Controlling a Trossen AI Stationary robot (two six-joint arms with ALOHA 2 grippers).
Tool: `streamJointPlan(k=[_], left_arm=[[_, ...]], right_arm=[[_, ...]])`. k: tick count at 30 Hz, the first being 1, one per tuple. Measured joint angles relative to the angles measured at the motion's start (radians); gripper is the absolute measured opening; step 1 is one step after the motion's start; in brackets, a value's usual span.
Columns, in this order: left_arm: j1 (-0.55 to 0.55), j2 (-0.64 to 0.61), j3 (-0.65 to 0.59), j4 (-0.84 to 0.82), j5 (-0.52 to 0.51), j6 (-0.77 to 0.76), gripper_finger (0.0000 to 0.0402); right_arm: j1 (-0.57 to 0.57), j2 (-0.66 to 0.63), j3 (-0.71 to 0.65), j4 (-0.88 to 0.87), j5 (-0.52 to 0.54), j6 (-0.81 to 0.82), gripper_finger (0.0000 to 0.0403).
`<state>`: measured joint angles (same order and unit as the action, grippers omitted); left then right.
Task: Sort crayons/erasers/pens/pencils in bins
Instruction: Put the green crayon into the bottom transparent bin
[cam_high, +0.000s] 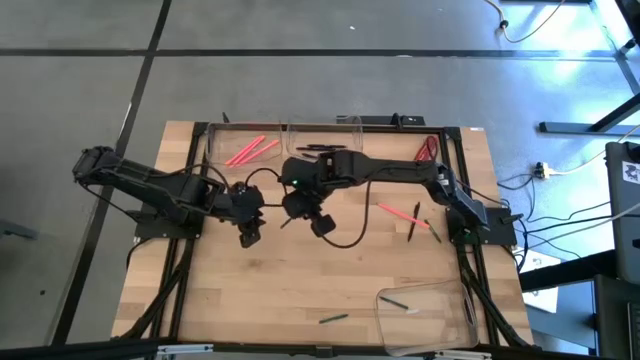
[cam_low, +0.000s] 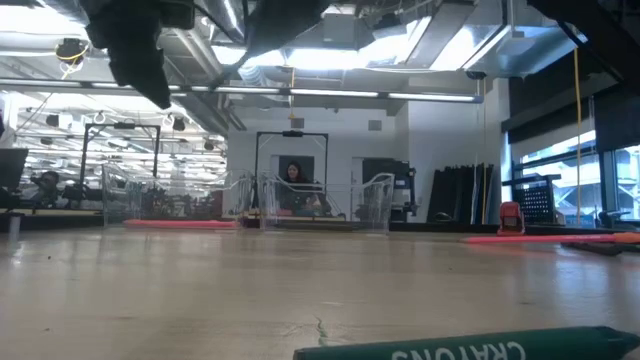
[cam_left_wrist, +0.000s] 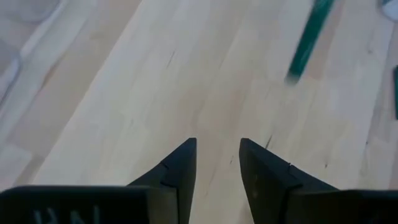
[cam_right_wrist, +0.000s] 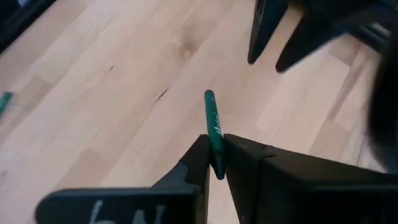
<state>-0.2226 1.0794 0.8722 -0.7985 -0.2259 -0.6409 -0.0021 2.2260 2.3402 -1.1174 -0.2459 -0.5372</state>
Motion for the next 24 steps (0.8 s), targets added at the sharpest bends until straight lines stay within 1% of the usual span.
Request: streamJointPlan(k=[6,11,16,19,22,24], left_arm=[[-0.033,0.0,0.0,0.003,0.008,-0.013,0.0113],[-0.096,0.0,0.0,0.04,0.008,-0.013,0.0112],[-0.158,0.0,0.0,0.121,0.007,-0.012,0.0112],[-0.192,0.0,0.0,0.174,0.0,0.0,0.0112],[-0.223,0.0,0.0,0.227,-0.014,0.045,0.0112],[-0.239,0.0,0.0,0.238,-0.049,0.069,0.0112]], right_arm=[[-0.002,-0.079,0.006,-0.189,0.001,0.08,0.0036],[0.024,-0.163,0.007,-0.293,0.001,0.184,0.0037],[0.09,-0.229,0.007,-0.401,0.004,0.366,0.0043],[0.149,-0.258,0.007,-0.457,0.038,0.496,0.004],[0.224,-0.274,0.006,-0.453,0.041,0.658,0.0038],[0.279,-0.285,0.006,-0.453,0.058,0.76,0.0039]])
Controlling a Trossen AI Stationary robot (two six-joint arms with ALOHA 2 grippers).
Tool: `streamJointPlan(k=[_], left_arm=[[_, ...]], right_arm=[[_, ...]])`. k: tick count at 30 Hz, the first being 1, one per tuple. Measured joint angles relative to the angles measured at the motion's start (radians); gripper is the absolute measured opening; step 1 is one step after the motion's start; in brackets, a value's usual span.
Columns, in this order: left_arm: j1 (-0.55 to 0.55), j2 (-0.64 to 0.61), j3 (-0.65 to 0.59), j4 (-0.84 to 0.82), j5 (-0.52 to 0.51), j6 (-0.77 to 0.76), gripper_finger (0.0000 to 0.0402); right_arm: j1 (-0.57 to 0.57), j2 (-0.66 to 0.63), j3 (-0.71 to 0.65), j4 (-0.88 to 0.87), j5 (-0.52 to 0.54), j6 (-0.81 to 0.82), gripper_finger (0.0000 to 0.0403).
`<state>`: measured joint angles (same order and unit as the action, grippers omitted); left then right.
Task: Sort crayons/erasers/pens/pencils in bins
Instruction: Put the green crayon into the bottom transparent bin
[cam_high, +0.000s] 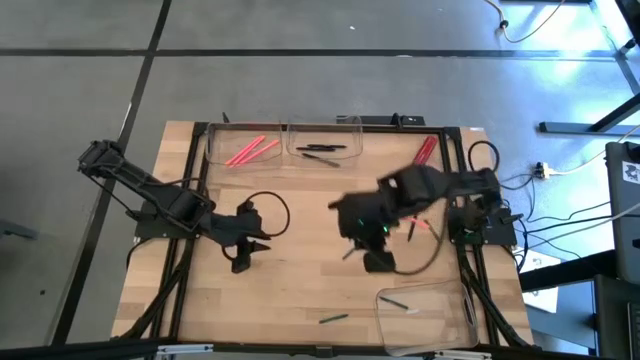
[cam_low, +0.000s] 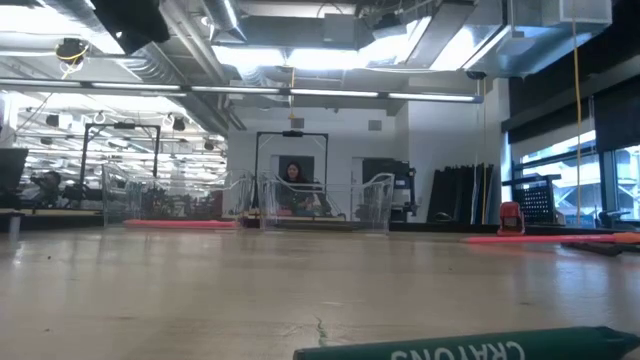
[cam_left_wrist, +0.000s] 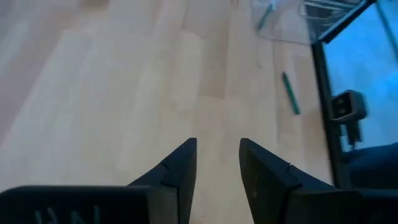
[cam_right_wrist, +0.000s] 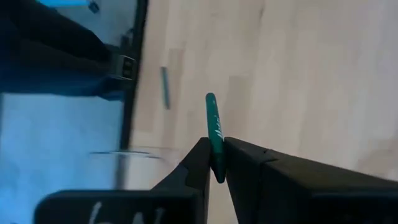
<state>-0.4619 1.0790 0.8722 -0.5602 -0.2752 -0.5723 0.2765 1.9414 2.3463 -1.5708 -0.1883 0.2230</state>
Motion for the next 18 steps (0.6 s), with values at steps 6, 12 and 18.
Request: streamJointPlan(k=[6,12,18], left_arm=[[-0.025,0.0,0.0,0.01,-0.098,0.126,0.0112],[-0.019,0.0,0.0,0.07,-0.108,0.226,0.0112],[-0.011,0.0,-0.001,0.124,-0.107,0.311,0.0112]], right_arm=[[0.163,-0.041,-0.049,0.001,0.151,0.358,0.0041],[0.315,-0.091,-0.178,0.0,0.223,0.734,0.0041],[0.477,-0.124,-0.351,-0.002,0.183,1.151,0.0041]])
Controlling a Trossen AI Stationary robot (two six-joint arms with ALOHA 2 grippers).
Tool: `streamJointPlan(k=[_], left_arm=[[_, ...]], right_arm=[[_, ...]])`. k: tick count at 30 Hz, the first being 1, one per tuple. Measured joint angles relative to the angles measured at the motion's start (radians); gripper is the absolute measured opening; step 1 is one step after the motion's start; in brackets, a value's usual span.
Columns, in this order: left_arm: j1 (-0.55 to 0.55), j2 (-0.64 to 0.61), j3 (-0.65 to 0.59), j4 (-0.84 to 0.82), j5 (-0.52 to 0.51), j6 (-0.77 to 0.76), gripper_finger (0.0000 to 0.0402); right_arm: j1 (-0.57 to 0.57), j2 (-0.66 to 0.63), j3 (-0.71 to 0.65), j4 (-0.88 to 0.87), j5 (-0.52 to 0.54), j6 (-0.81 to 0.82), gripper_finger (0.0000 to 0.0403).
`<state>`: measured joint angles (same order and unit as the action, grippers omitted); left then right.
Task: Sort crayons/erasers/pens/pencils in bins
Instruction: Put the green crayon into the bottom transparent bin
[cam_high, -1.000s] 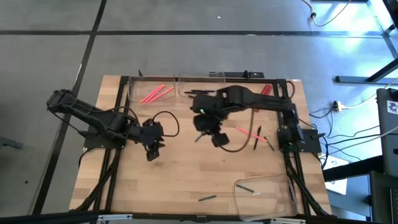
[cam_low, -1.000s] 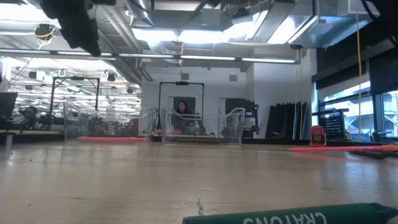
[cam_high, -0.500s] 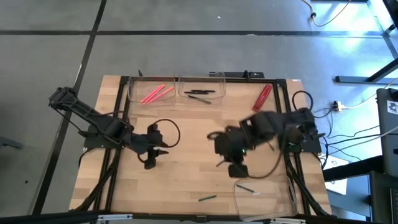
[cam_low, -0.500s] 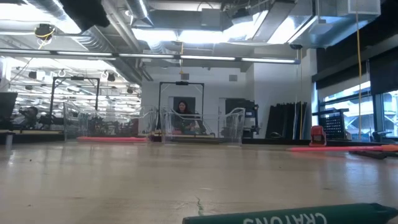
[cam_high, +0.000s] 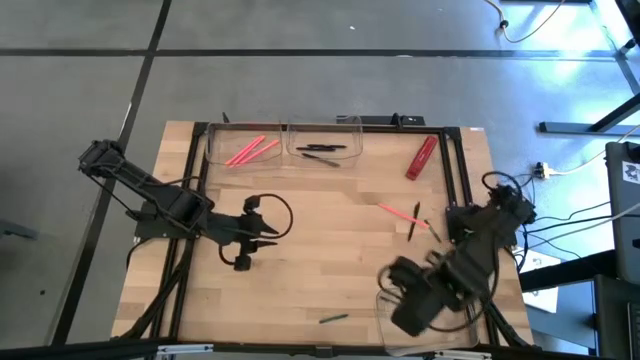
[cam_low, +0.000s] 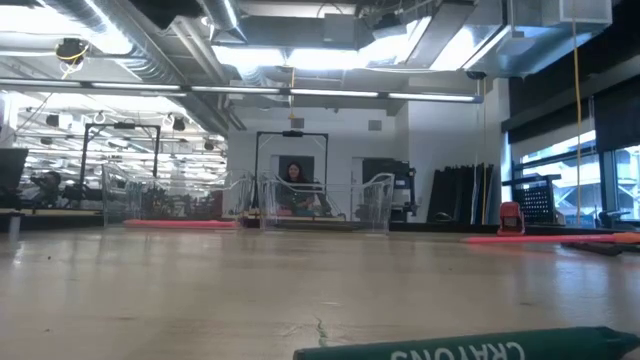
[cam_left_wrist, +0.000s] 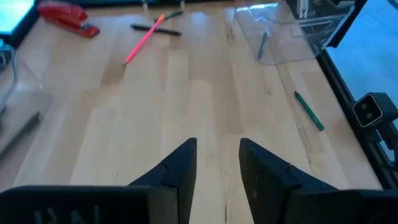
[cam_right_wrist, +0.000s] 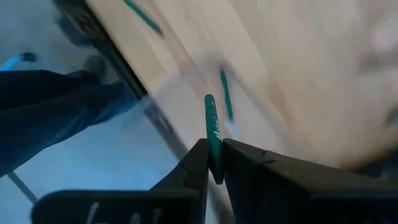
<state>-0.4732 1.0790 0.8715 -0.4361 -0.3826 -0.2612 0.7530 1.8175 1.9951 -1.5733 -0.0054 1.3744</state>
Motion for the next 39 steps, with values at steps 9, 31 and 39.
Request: streamJointPlan(k=[9,31,39], left_arm=[[0.0,0.0,0.0,0.057,0.001,0.055,0.0112],[0.0,-0.002,0.121,0.082,0.002,0.217,0.0112],[0.0,-0.002,0.142,0.05,0.002,0.218,0.0112]], right_arm=[[0.142,-0.001,-0.224,0.185,-0.093,0.341,0.0041],[0.068,-0.006,-0.704,0.752,-0.117,0.334,0.0042],[0.042,0.004,-0.71,0.743,-0.126,0.333,0.006]])
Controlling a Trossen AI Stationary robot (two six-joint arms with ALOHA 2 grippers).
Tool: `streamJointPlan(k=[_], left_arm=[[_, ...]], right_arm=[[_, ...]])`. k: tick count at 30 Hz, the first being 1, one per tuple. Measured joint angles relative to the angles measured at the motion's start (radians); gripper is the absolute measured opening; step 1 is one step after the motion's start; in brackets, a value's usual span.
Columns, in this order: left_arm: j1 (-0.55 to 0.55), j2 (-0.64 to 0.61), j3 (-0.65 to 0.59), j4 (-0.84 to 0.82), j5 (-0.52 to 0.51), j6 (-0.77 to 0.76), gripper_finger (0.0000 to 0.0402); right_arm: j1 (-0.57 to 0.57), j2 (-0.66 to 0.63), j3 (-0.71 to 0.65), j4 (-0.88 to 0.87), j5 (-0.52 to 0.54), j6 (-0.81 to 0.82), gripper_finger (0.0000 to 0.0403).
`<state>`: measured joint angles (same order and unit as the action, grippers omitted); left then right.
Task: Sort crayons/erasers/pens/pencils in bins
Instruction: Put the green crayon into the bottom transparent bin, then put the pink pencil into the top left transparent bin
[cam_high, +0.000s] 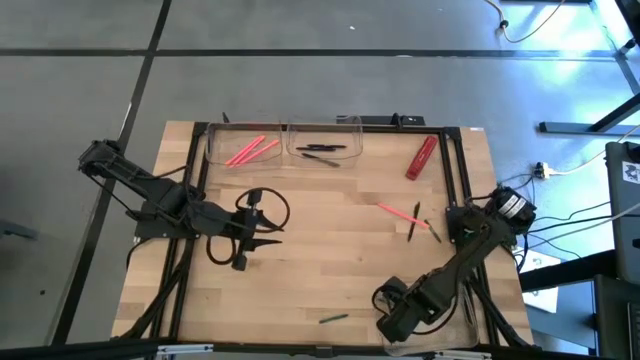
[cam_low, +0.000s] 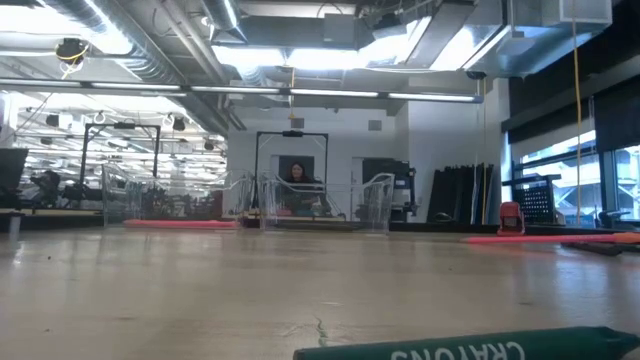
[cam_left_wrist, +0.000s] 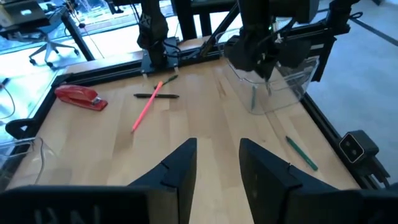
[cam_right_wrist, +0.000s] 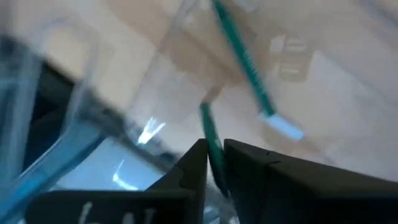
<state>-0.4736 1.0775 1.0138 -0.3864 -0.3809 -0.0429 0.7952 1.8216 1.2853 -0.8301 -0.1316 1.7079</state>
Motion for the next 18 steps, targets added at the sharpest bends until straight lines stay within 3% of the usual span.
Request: streamJointPlan(k=[10,18], left_arm=[[0.0,0.0,0.001,-0.042,0.0,-0.002,0.0112],[0.0,0.0,0.001,-0.067,0.0,-0.002,0.0112]], right_arm=[[-0.047,-0.002,0.001,-0.012,-0.041,0.001,0.0133],[-0.062,-0.002,0.068,-0.106,-0.054,-0.012,0.0141]])
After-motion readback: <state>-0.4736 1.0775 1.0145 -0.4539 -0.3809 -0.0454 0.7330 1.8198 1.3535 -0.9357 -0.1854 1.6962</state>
